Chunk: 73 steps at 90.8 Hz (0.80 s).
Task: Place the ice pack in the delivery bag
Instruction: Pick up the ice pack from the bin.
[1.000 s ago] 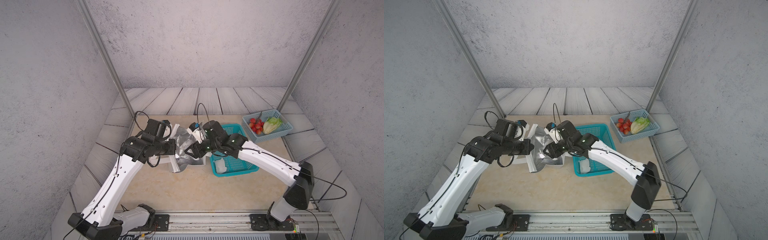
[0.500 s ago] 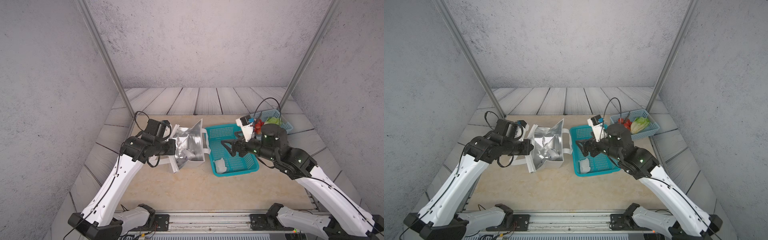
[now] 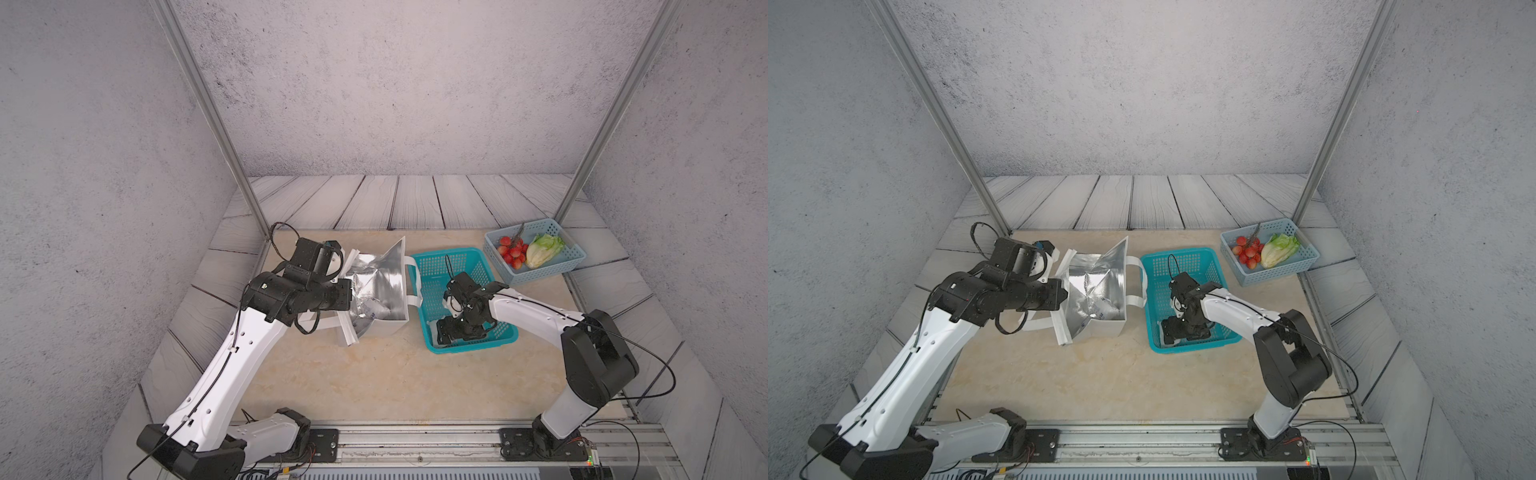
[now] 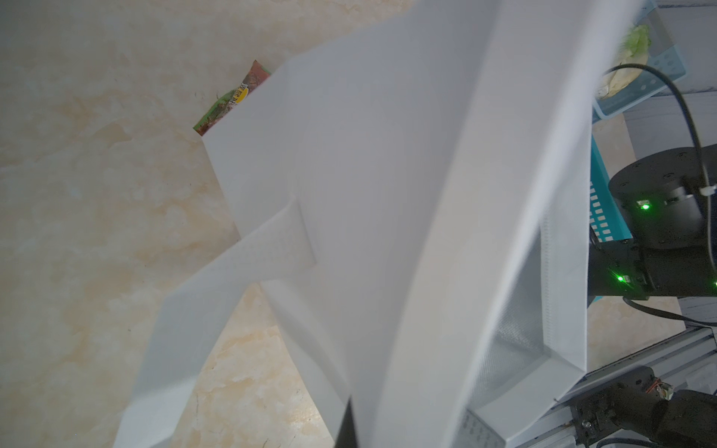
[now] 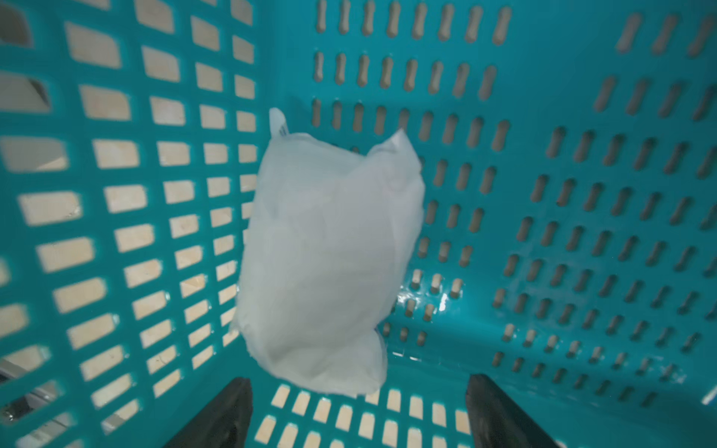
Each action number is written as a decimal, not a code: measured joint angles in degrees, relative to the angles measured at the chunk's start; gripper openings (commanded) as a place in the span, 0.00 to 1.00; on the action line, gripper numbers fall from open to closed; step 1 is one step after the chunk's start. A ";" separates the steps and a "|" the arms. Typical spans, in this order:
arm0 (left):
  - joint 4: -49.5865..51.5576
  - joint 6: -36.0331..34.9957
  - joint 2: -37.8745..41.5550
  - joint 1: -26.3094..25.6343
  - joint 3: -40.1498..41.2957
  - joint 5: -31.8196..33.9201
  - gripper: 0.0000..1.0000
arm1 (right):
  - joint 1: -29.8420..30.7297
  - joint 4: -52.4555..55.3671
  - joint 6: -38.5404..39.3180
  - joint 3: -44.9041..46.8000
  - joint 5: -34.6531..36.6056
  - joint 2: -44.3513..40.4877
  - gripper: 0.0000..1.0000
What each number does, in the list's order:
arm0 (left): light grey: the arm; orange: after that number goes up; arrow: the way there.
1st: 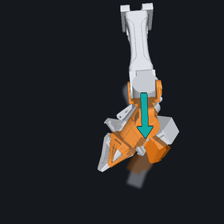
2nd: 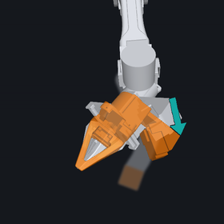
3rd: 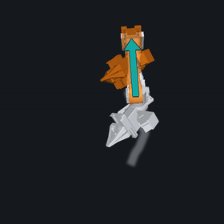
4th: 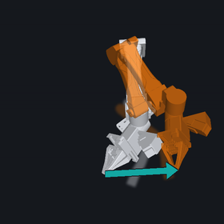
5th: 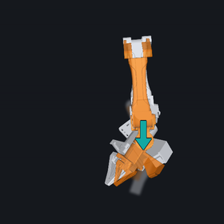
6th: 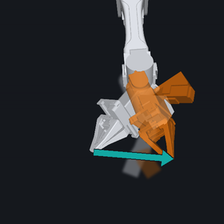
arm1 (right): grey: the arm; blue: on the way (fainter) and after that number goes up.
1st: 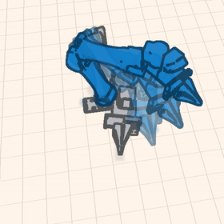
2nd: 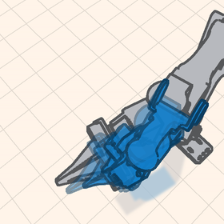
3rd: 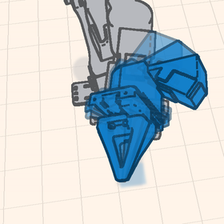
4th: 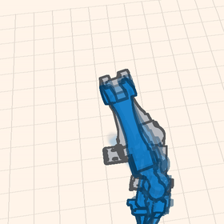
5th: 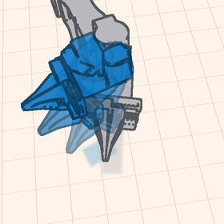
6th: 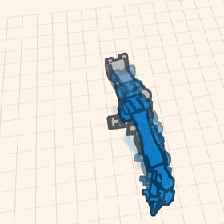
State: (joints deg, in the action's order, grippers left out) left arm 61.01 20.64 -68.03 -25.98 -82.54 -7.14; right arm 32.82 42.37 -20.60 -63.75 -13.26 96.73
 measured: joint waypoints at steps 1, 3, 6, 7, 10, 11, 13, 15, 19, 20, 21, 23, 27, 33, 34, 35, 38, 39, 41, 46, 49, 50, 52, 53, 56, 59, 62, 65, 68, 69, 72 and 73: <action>0.00 0.02 0.00 0.00 0.00 0.00 0.00 | 0.00 -0.17 -0.04 -0.13 -0.15 0.31 0.86; 0.00 0.04 0.00 -0.02 0.00 0.00 0.00 | 0.00 -0.48 -0.20 -0.46 -0.52 1.11 0.86; 0.00 0.07 0.02 -0.02 0.00 0.00 0.00 | 0.00 -1.11 -0.33 -0.87 -1.05 2.21 0.85; 0.00 0.09 0.02 0.00 0.00 -0.02 0.00 | 0.00 -1.33 -0.39 -1.05 -1.20 2.56 0.85; -0.02 0.15 0.02 0.00 0.00 -0.04 0.00 | 0.11 -1.75 -0.42 -1.64 -1.57 3.72 0.85; -0.02 0.17 0.02 -0.02 0.00 -0.07 0.00 | 0.17 -1.95 -0.44 -1.86 -1.60 4.15 0.85; -0.02 0.17 0.02 -0.02 0.00 -0.11 0.00 | 0.31 -2.23 -0.44 -2.43 -1.66 5.05 0.85; -0.02 0.20 0.02 -0.02 0.00 -0.15 0.00 | 0.44 -2.45 -0.46 -2.93 -1.68 5.77 0.85; -0.04 0.20 0.02 0.00 0.00 -0.17 0.00 | 0.57 -2.71 -0.44 -4.04 -1.53 7.10 0.82; -0.04 0.20 0.02 -0.02 0.00 -0.20 0.00 | 0.57 -2.78 -0.44 -4.33 -1.51 7.48 0.81; -0.04 0.20 0.02 0.00 0.00 -0.20 0.00 | 0.61 -2.84 -0.44 -4.72 -1.53 7.87 0.80; -0.07 0.20 0.02 -0.02 0.02 -0.20 0.00 | 0.66 -2.93 -0.35 -5.38 -1.40 8.55 0.76; -0.07 0.22 0.02 -0.02 0.07 -0.22 0.00 | 0.70 -3.21 -0.22 -6.47 -1.14 9.66 0.70; -0.09 0.20 0.02 0.00 0.11 -0.22 0.00 | 0.83 -3.82 -0.07 -7.34 -0.59 10.71 0.60; -0.09 0.20 0.02 0.00 0.11 -0.24 0.00 | 0.85 -3.82 -0.35 -7.34 -0.48 10.73 0.59; -0.09 0.20 0.04 0.00 0.11 -0.22 0.00 | 0.87 -3.91 0.13 -7.30 -0.35 10.73 0.56; -0.09 0.22 0.07 -0.02 0.11 -0.24 0.00 | 0.90 -4.02 0.24 -7.17 0.04 10.60 0.53; -0.09 0.20 0.09 -0.02 0.11 -0.24 0.00 | 0.92 -4.07 0.17 -7.10 0.24 10.51 0.51; -0.09 0.22 0.15 0.00 0.13 -0.24 0.00 | 0.92 -4.17 0.31 -6.86 0.63 10.14 0.48; -0.11 0.22 0.28 0.00 0.26 -0.26 0.00 | 0.92 -4.31 0.63 -5.81 2.23 8.83 0.46; -0.15 0.24 0.42 0.00 0.39 -0.28 0.00 | 0.92 -4.20 0.94 -5.09 3.13 7.61 0.45; -0.15 0.22 0.48 -0.02 0.44 -0.31 0.00 | 0.92 -4.02 0.98 -4.87 3.67 6.99 0.45; -0.15 0.24 0.52 0.00 0.48 -0.39 0.00 | 0.92 -3.67 1.20 -4.46 4.42 5.97 0.45; -0.13 0.22 0.57 0.00 0.48 -0.44 0.00 | 0.92 -3.41 1.36 -4.31 4.72 5.16 0.44; -0.13 0.22 0.66 0.00 0.52 -0.46 0.00 | 0.90 -2.54 1.75 -4.07 5.99 3.06 0.41; -0.11 0.22 0.74 -0.02 0.52 -0.57 0.00 | 0.85 -1.53 2.19 -4.11 7.19 0.52 0.40; -0.11 0.20 0.83 -0.02 0.52 -0.68 0.00 | 0.85 -0.61 2.82 -4.46 8.39 -2.91 0.40; -0.13 0.20 0.87 -0.02 0.52 -0.72 0.00 | 0.79 0.35 3.45 -5.25 9.18 -6.19 0.40; -0.13 0.20 0.94 0.00 0.52 -0.83 0.00 | 0.76 0.90 4.13 -6.40 9.38 -9.55 0.40; -0.13 0.20 0.96 -0.02 0.52 -0.90 0.00 | 0.76 0.98 4.44 -6.99 9.38 -10.99 0.40; -0.17 0.20 0.98 0.00 0.52 -1.01 0.00 | 0.90 0.94 4.96 -8.66 9.14 -14.29 0.40; -0.17 0.20 0.98 0.00 0.52 -1.05 0.00 | 0.92 0.87 5.07 -9.27 9.07 -15.26 0.40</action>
State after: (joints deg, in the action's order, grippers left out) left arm 60.84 20.84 -67.05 -25.98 -82.02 -8.19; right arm 33.74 43.24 -15.53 -73.01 -4.19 81.47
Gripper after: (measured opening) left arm 0.044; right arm 0.560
